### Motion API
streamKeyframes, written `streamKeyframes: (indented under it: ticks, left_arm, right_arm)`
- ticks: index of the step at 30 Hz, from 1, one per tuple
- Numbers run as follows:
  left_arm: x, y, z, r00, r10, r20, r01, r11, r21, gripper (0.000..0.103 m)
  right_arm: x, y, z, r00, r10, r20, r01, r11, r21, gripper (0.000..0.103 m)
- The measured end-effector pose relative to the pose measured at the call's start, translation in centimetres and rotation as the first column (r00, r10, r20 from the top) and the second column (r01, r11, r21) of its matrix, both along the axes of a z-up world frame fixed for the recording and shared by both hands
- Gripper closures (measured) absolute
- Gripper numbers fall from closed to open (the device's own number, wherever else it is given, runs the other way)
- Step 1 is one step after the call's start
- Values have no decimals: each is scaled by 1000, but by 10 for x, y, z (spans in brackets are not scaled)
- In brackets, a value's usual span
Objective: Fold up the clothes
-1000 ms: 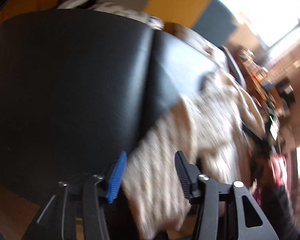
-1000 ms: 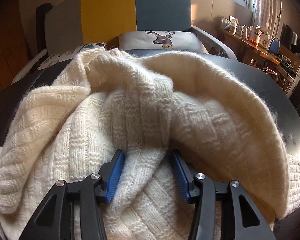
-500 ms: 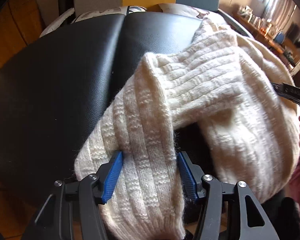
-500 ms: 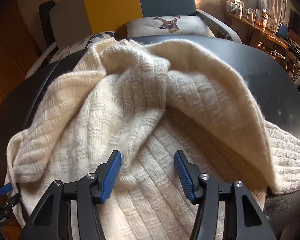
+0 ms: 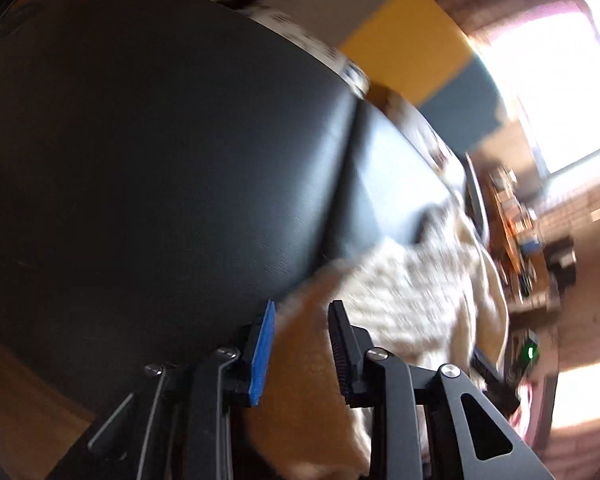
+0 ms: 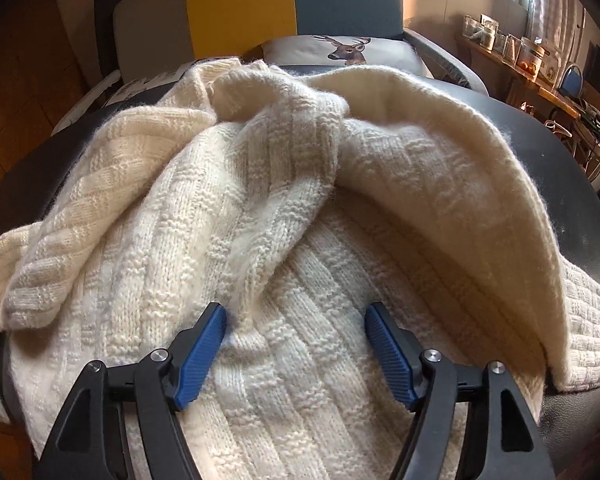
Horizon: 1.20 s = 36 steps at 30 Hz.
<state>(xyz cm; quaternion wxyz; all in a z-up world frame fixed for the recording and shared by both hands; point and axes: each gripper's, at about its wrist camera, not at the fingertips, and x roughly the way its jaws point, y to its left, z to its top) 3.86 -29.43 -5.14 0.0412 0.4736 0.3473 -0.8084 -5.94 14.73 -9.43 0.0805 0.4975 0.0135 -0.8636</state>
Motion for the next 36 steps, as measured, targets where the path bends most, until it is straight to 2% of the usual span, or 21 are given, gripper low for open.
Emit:
streamKeyframes:
  ticks: [2,4,6,7,9,10,11,13,14,15,17,19,22,24,25,26,28,29,32,36]
  left_arm:
    - [3,-24,6,997,72,8,-72,997,-39,88]
    - [8,-47,7,991,132,29,-130,989,-65,89]
    - [11,-57,11,990,133,47,-130,989,-75,89]
    - [12,-53,15,994,98,40,-95,993,-64,89]
    - [14,-28,24,1000,-30,-3,30,999,-44,84]
    - [14,-8,27,994,-105,-12,104,991,-86,81]
    - [15,16,29,985,-174,-7,171,972,-159,77]
    - [10,70,23,953,-301,39,299,905,-303,70]
    - [8,96,15,931,-358,66,359,871,-335,70]
    - [6,112,6,917,-388,88,394,855,-338,70]
    - [-1,134,-15,900,-414,135,435,842,-319,70]
    - [-7,151,-32,893,-416,172,450,828,-335,69]
    - [-11,171,-39,897,-407,175,442,801,-404,52]
    - [-13,175,-39,907,-385,170,419,791,-445,53]
    - [-14,176,-40,913,-373,167,407,788,-462,66]
    - [-15,173,-38,920,-357,160,390,798,-460,93]
    - [-19,151,-32,943,-311,115,332,873,-358,94]
    - [-21,139,-29,954,-285,95,301,899,-319,94]
    - [-23,106,-16,977,-208,51,214,940,-265,94]
    - [-22,72,-4,989,-148,2,146,972,-182,95]
  right_arm:
    - [0,-1,0,1000,-4,3,4,1000,5,28]
    - [0,-2,1,1000,-7,8,7,1000,9,27]
    - [0,-2,1,1000,-9,12,9,1000,13,27]
    - [0,-3,1,1000,-10,13,9,1000,16,27]
    - [1,-4,1,1000,-15,11,14,1000,19,25]
    - [1,-5,1,1000,-18,8,18,1000,22,24]
    - [1,-6,0,1000,-22,5,22,999,24,21]
    - [2,-8,0,1000,-29,0,29,999,27,20]
    - [3,-8,1,999,-32,-1,32,999,25,19]
    - [4,-8,1,999,-35,-3,35,999,23,19]
    - [5,-7,2,999,-36,-5,36,999,18,19]
    - [7,-5,3,1000,-21,-3,21,1000,6,19]
    - [9,-4,4,1000,4,0,-4,1000,0,19]
    - [11,-3,4,1000,12,-5,-12,1000,-4,19]
    - [11,-4,4,1000,11,-7,-11,1000,-5,19]
    - [12,-4,4,1000,11,-9,-11,1000,-5,19]
    - [13,-4,5,1000,10,-6,-10,1000,-3,19]
    - [11,-5,5,1000,10,-2,-10,1000,-3,19]
    - [7,-6,5,1000,13,11,-13,1000,-5,19]
    - [-5,-6,3,1000,17,14,-17,1000,-7,19]
